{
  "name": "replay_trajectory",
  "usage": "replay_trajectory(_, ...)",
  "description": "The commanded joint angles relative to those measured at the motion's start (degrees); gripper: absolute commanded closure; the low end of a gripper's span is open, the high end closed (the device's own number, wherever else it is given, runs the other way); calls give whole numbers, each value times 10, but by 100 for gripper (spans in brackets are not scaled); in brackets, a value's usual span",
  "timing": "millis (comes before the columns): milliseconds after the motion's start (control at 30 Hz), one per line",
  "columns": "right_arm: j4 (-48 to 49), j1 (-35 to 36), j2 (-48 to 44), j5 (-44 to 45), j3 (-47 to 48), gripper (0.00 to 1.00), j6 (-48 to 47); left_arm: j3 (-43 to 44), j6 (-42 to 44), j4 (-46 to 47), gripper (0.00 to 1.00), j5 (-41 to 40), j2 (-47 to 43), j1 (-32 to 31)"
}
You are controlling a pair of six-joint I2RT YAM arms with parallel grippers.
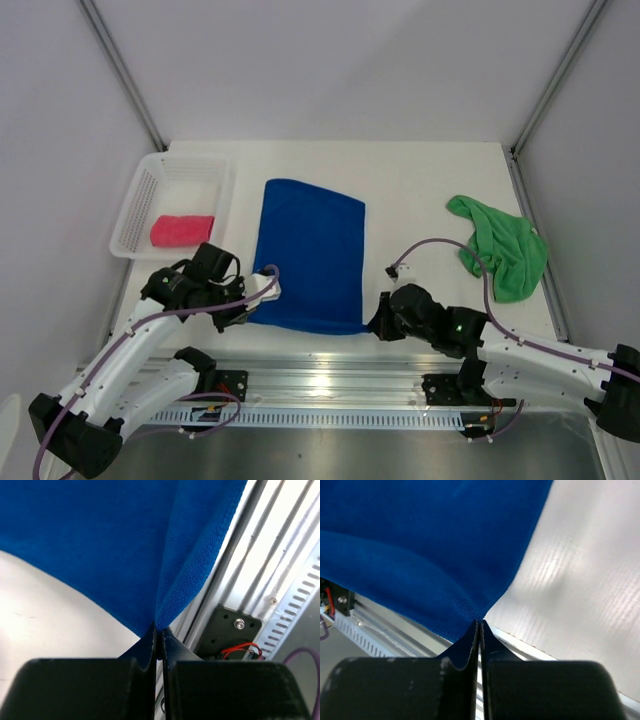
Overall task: Roll the towels
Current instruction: Flatten the towel
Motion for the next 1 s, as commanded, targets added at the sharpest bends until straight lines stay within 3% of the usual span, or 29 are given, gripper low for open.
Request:
replay_trajectory(0, -28, -4, -14, 40, 28, 100, 5, 10, -53, 50, 99, -34, -3, -2)
replay_trajectory(167, -53, -98, -17, -13, 62, 100, -36, 55, -62, 56, 99, -52, 16, 0)
replay_trajectory(300, -120, -101, -44, -17, 64, 100, -12, 77, -75, 34, 99, -45, 35, 0)
replay_trajectory(433, -106, -118, -97, -22, 30, 100, 11, 105, -88, 46, 99, -41, 56, 0)
replay_trajectory(600, -142, -214, -26, -115, 96, 100, -60, 135, -96, 52, 99, -67, 115, 3)
replay_trajectory(767, -197, -224, 5, -152, 110, 100, -47, 181, -97, 13, 99, -55, 155, 19)
replay_trajectory(900, -125, -264, 49, -167, 95, 100, -65, 208, -109, 25, 99, -50, 213, 23)
replay_trajectory(933, -61, -293, 78, -211, 102, 100, -81, 248, -110, 47, 99, -52, 258, 23)
replay_trajectory(967, -21, -366, 114, -245, 136, 100, -99, 269, -118, 60, 99, -70, 287, 24)
